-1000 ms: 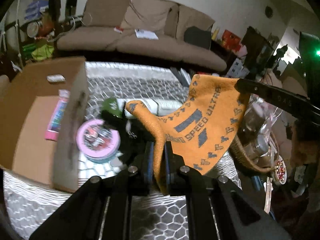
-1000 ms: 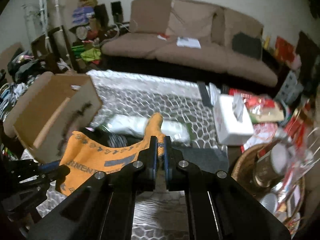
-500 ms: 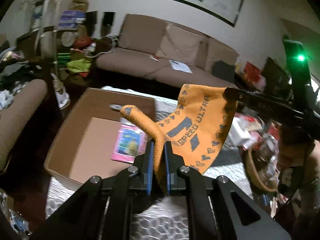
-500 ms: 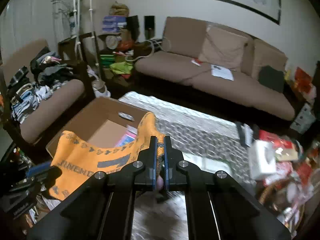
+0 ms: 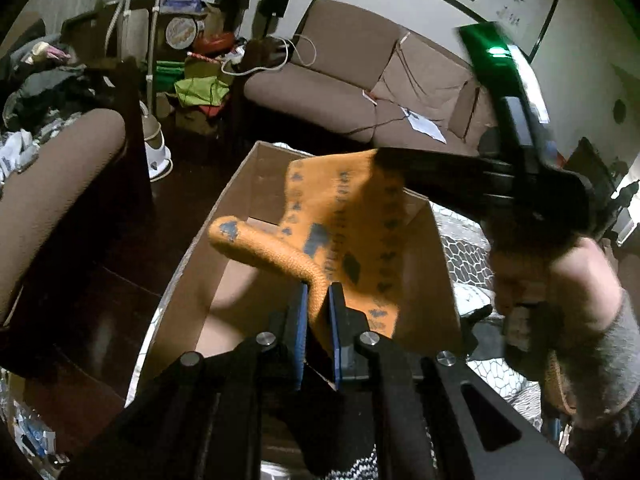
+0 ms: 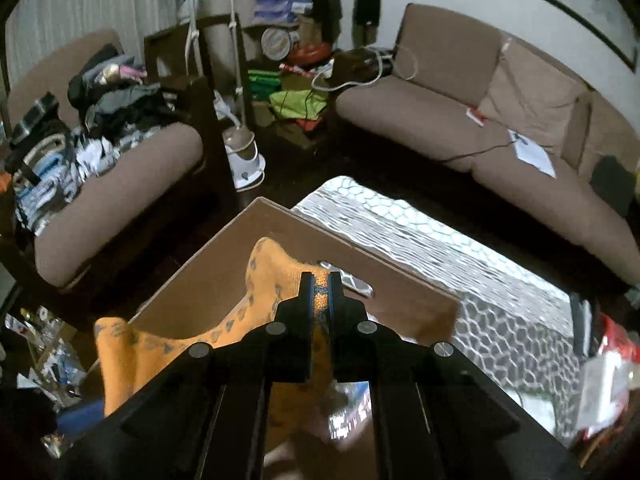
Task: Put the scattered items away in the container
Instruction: 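Carry the orange cloth into the cardboard box and open the left tool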
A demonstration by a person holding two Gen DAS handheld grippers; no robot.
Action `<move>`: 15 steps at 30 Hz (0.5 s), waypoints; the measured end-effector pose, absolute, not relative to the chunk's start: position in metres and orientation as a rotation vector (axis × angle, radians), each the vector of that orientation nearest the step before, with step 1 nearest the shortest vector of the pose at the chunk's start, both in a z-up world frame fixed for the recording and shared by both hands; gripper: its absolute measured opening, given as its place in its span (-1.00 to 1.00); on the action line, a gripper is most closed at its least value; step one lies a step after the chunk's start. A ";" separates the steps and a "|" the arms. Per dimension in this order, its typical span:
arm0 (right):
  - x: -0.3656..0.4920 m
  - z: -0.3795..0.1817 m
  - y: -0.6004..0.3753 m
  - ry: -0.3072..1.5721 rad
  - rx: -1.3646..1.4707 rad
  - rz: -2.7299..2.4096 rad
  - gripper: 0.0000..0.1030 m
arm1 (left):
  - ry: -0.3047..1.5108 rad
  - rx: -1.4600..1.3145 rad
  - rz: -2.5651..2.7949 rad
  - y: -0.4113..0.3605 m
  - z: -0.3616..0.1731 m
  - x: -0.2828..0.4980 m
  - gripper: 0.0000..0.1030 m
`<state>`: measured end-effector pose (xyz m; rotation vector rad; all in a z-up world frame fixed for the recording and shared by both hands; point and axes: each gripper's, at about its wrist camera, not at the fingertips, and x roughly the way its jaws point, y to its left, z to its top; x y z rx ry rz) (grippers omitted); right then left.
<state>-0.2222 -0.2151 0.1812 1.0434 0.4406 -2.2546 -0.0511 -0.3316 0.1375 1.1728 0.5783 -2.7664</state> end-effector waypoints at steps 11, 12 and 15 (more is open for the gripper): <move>-0.259 0.093 -0.247 0.383 1.117 -2.216 -0.87 | 0.565 1.229 -2.694 -0.341 0.100 -0.076 -0.83; -0.261 0.089 -0.248 0.370 1.117 -2.216 -0.87 | 0.567 1.225 -2.687 -0.341 0.100 -0.076 -0.84; -0.264 0.083 -0.248 0.339 1.105 -2.218 -0.87 | 0.563 1.211 -2.658 -0.346 0.100 -0.075 -0.84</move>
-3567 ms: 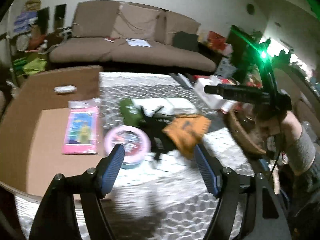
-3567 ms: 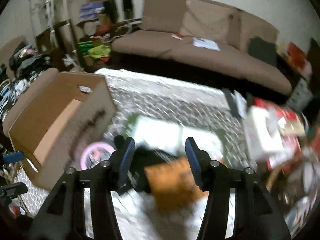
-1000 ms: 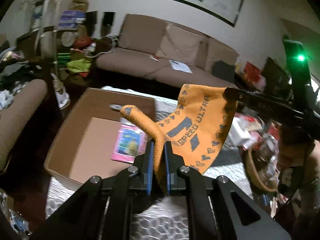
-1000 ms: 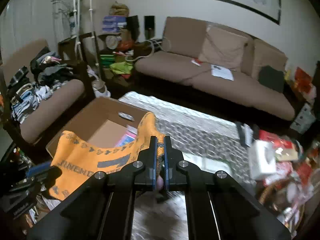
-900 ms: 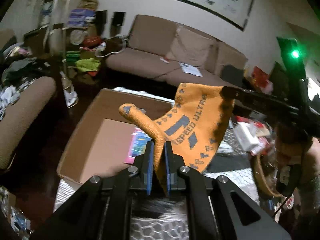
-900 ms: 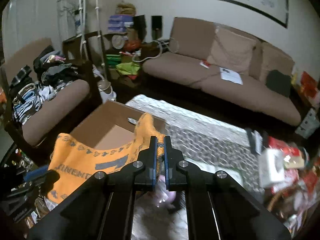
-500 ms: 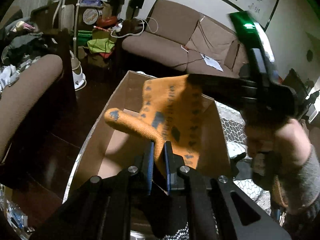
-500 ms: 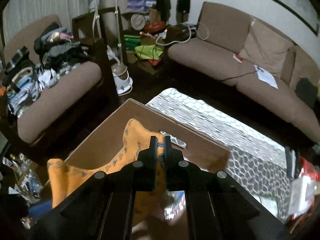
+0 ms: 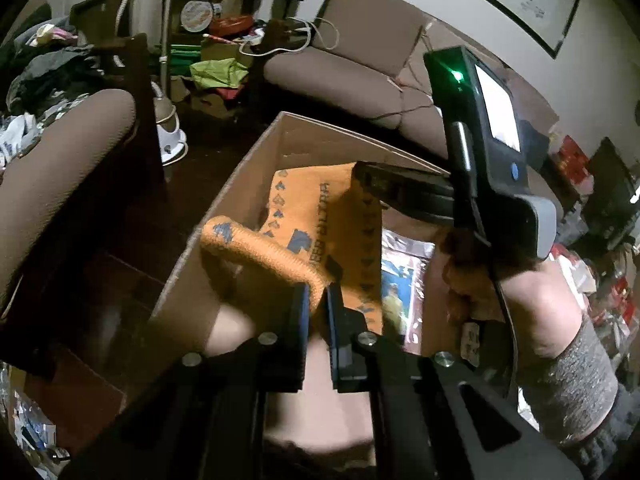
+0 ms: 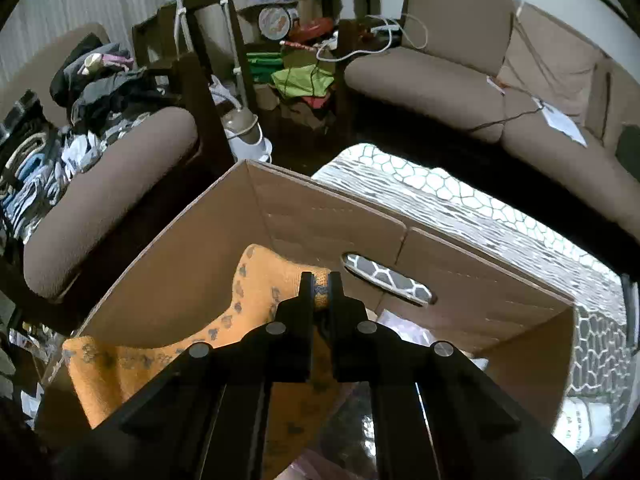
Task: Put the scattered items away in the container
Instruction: 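Carry the orange cloth into the cardboard box and open the left tool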
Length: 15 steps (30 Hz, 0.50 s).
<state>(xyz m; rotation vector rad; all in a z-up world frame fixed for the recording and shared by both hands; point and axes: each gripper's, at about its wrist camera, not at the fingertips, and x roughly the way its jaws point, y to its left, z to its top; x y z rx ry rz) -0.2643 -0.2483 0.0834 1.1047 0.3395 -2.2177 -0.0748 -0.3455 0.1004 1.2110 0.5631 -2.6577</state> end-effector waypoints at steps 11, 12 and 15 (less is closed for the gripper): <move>-0.264 0.066 -0.247 0.589 1.223 -2.257 -0.07 | 0.566 1.353 -2.592 -0.344 0.089 -0.057 -0.83; -0.264 0.071 -0.239 0.565 1.233 -2.262 -0.07 | 0.572 1.350 -2.595 -0.345 0.090 -0.053 -0.83; -0.252 0.087 -0.219 0.553 1.216 -2.231 -0.08 | 0.609 1.324 -2.626 -0.347 0.101 -0.038 -0.83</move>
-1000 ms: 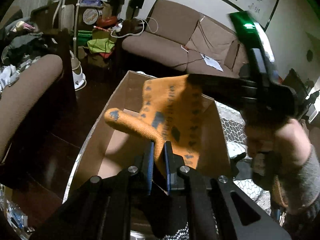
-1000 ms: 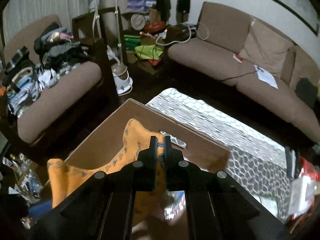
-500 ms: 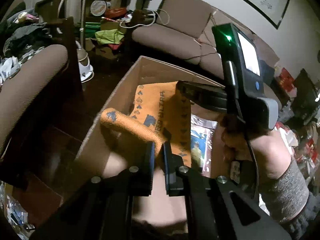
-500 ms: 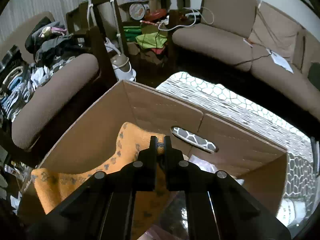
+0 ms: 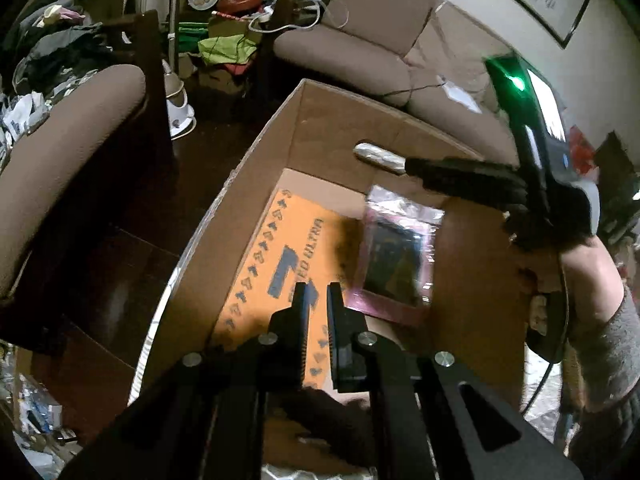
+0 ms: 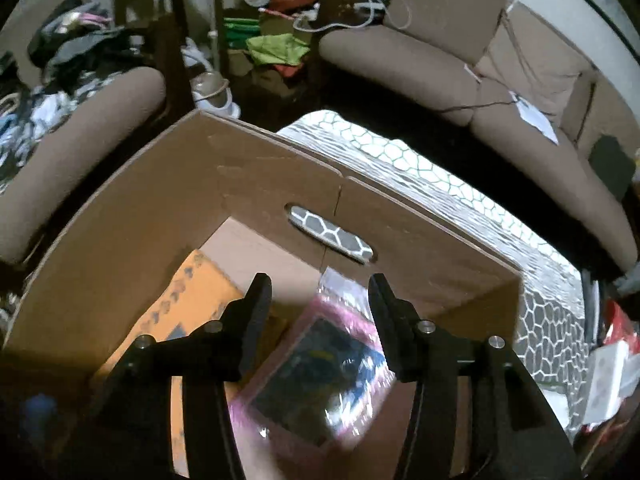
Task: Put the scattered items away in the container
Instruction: 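Carry the orange cloth into the cardboard box and open the left tool, then grasp the black-and-white knit glove with the left tool and lift it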
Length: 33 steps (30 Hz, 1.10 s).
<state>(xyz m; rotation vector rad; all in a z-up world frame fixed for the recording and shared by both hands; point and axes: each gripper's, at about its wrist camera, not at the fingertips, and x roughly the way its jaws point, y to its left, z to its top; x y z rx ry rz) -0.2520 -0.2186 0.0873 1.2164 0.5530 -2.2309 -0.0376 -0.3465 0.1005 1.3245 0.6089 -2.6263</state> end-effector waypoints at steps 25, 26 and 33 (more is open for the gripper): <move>-0.072 0.102 -0.091 0.176 1.336 -1.756 -0.22 | 0.766 1.353 -2.718 -0.273 0.068 0.065 0.27; -0.070 0.100 -0.091 0.174 1.346 -1.751 -0.22 | 0.764 1.360 -2.724 -0.270 0.066 0.063 0.27; -0.066 0.087 -0.093 0.102 1.377 -1.703 -0.36 | 0.849 1.399 -2.739 -0.264 0.059 0.059 -0.67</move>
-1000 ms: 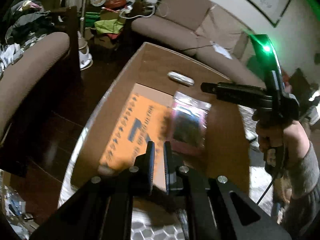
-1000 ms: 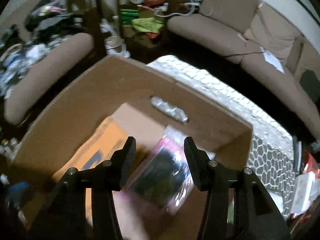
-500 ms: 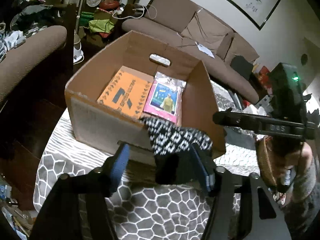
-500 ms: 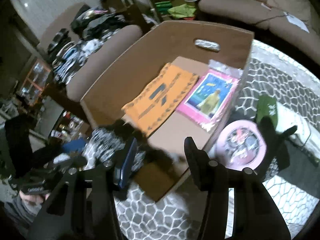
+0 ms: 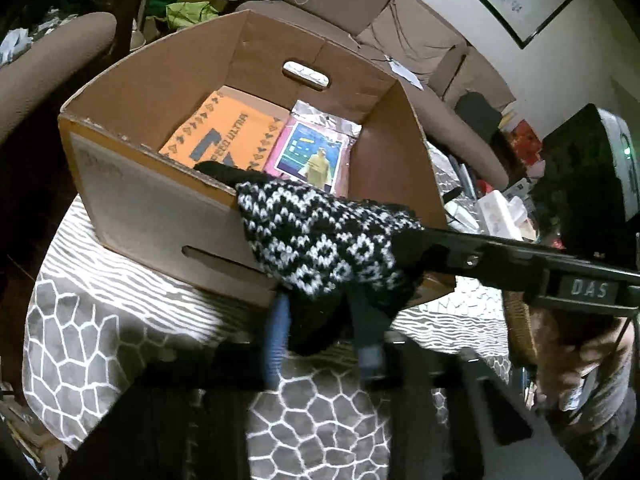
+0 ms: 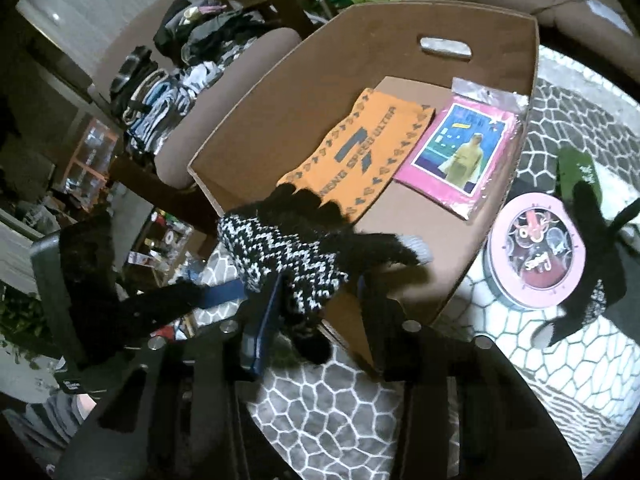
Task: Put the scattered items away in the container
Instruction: 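Grasp the black-and-white knit glove with the left tool and lift it, then grasp the black glove with the right tool while the left tool holds the knit glove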
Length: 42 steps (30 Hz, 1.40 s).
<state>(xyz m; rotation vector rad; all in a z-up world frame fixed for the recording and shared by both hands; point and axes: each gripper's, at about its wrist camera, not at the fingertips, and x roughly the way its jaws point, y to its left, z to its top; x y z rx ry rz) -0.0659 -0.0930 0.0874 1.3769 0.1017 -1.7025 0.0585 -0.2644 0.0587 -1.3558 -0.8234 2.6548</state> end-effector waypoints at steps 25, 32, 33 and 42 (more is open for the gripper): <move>-0.045 0.242 0.069 -0.106 1.070 -2.091 0.27 | -0.594 -0.956 2.601 -0.166 0.234 0.050 -0.76; -0.099 0.151 0.122 -0.156 1.244 -2.307 0.02 | -0.590 -0.938 2.651 -0.187 0.259 0.050 -0.76; -0.109 0.132 0.123 -0.136 1.283 -2.307 -0.11 | -0.583 -0.932 2.667 -0.193 0.262 0.051 -0.76; -0.176 -0.009 0.067 0.008 1.448 -2.289 -0.39 | -0.601 -0.949 2.736 -0.244 0.256 0.053 -0.76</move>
